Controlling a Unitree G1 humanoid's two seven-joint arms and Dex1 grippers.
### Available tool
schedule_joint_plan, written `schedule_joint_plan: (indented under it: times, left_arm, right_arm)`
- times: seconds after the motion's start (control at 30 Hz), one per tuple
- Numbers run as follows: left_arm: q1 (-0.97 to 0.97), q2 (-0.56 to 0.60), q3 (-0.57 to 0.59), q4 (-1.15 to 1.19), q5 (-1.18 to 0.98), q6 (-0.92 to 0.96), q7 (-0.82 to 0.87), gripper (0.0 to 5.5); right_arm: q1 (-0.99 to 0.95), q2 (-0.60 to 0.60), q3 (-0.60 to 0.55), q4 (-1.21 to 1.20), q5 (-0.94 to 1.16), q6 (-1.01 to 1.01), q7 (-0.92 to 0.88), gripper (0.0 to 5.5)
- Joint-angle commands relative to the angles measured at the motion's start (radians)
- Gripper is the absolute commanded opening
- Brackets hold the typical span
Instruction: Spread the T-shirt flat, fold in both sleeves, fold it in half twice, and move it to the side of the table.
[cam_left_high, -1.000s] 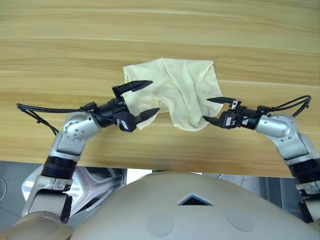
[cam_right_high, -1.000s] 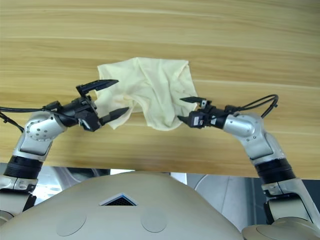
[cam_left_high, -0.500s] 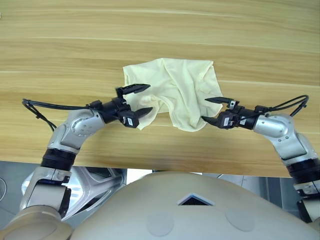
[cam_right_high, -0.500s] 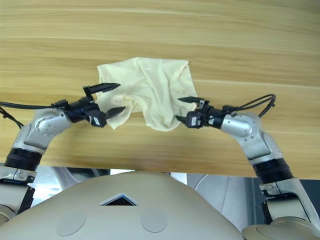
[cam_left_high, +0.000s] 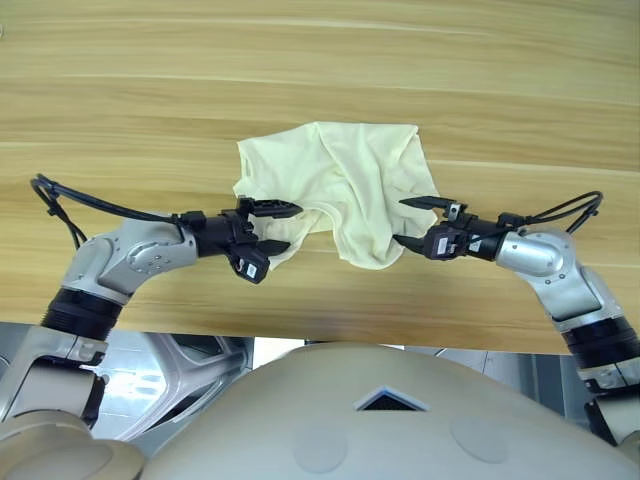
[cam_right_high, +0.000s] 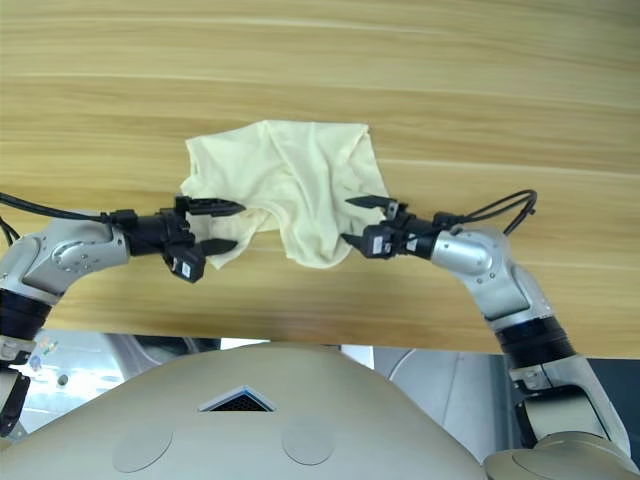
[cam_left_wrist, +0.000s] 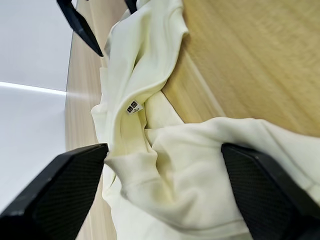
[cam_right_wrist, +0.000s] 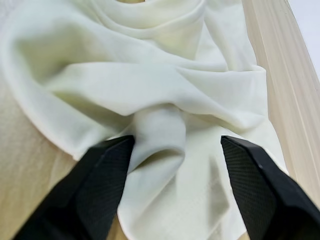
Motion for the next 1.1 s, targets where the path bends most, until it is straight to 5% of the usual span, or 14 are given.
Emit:
schedule_joint_plan:
  times: [0.03, 0.27, 0.73, 1.1]
  left_arm:
    - [0.014, 0.093, -0.016, 0.028, 0.077, -0.001, -0.056, 4.22]
    - [0.04, 0.188, 0.003, 0.027, 0.058, -0.012, -0.047, 4.22]
    - [0.054, 0.19, -0.024, -0.008, 0.026, -0.065, -0.037, 4.22]
    - [-0.021, 0.088, -0.002, -0.001, 0.097, -0.075, 0.065, 4.22]
  right_arm:
    - [0.003, 0.009, 0.025, 0.023, -0.037, 0.02, 0.011, 3.24]
    - [-0.004, -0.004, 0.016, 0.081, -0.043, 0.022, -0.001, 3.24]
    - [-0.18, -0.025, -0.079, 0.494, -0.006, -0.051, -0.063, 3.24]
    - [-0.123, -0.021, -0.051, 0.369, 0.005, -0.087, -0.043, 3.24]
